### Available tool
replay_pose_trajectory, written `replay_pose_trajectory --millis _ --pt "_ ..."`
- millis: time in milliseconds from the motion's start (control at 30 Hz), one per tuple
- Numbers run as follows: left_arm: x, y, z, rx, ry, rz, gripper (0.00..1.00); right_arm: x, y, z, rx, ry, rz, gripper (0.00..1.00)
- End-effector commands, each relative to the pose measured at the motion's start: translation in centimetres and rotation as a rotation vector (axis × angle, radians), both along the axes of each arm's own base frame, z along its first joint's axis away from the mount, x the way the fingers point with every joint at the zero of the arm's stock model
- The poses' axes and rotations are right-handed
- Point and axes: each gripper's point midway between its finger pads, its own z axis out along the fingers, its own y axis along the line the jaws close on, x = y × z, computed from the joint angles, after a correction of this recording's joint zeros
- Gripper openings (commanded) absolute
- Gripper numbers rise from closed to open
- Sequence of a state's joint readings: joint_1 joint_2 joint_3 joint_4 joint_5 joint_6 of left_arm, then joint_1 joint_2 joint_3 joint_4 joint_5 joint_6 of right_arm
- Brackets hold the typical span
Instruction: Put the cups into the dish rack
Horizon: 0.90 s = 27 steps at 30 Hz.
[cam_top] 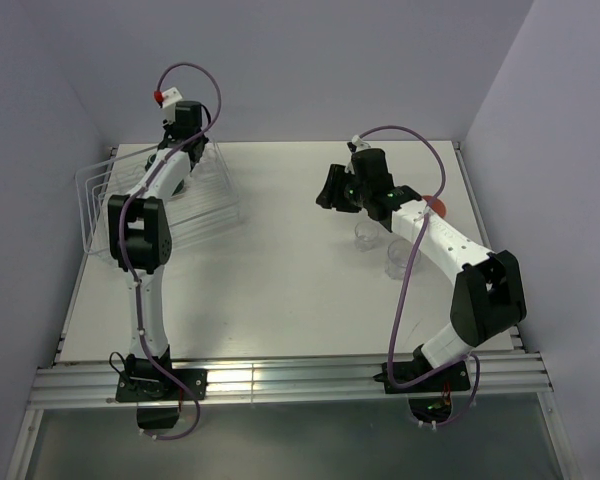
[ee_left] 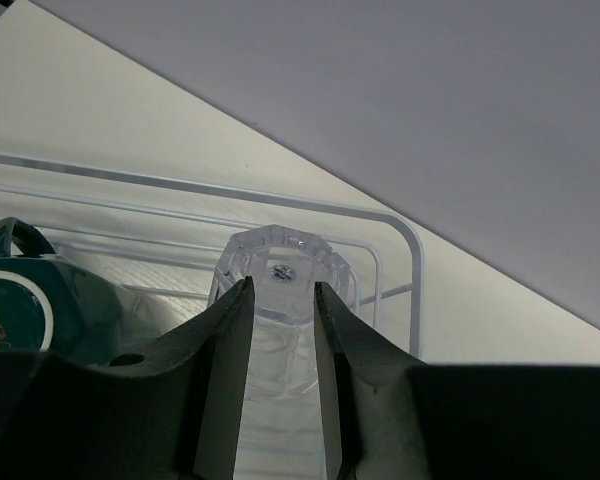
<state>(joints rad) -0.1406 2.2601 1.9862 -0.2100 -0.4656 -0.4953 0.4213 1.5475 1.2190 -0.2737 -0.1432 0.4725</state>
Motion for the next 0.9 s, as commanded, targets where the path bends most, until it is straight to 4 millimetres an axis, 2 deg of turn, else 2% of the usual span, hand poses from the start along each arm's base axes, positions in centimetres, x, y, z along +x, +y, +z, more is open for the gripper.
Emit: replay_pose_trajectory --millis 0,867 --pt "0.7 -0.2 1.4 -0.032 -0.041 -0.011 0.36 0.7 0.6 1.5 0.006 -0.065 0.02 0.54" --pt "-0.4 -1.9 -0.4 -0.072 0.028 -0.103 0.36 -0.5 0.2 1.9 0.014 -0.07 0.026 0.54"
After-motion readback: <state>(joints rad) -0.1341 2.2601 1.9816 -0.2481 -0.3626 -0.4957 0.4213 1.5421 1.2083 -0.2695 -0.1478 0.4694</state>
